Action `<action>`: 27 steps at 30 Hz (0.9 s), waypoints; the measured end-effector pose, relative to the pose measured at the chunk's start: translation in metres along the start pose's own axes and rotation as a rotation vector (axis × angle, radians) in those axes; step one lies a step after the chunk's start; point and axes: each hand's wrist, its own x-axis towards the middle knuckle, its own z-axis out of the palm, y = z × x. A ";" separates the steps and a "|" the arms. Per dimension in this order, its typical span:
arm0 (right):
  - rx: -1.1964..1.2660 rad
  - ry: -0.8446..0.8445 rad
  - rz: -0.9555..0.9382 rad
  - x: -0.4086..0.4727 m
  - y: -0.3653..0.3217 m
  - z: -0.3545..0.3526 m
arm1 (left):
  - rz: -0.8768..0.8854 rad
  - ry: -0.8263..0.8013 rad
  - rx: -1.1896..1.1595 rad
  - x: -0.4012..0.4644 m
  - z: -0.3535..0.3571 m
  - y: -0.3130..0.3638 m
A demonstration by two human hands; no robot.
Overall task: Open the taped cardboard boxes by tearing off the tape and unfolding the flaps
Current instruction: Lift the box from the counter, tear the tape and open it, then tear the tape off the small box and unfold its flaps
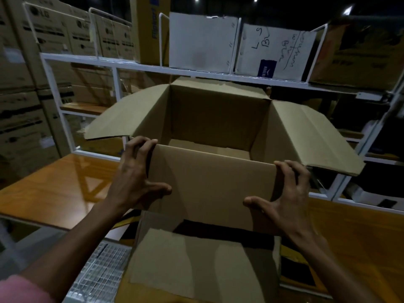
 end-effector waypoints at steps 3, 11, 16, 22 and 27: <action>-0.016 0.002 0.028 -0.009 0.006 -0.003 | 0.013 -0.024 -0.035 0.003 0.004 0.005; -0.089 -0.059 0.079 -0.020 0.024 -0.005 | -0.041 -0.082 -0.060 -0.010 0.041 0.004; -0.080 -0.255 0.179 -0.036 0.025 0.008 | -0.196 -0.295 -0.008 -0.033 0.056 -0.011; -0.230 -0.591 0.297 -0.082 0.024 0.036 | -0.308 -0.529 0.392 -0.084 0.090 0.008; -0.291 -0.656 0.406 -0.108 0.035 0.030 | -0.255 -0.621 0.350 -0.102 0.120 0.041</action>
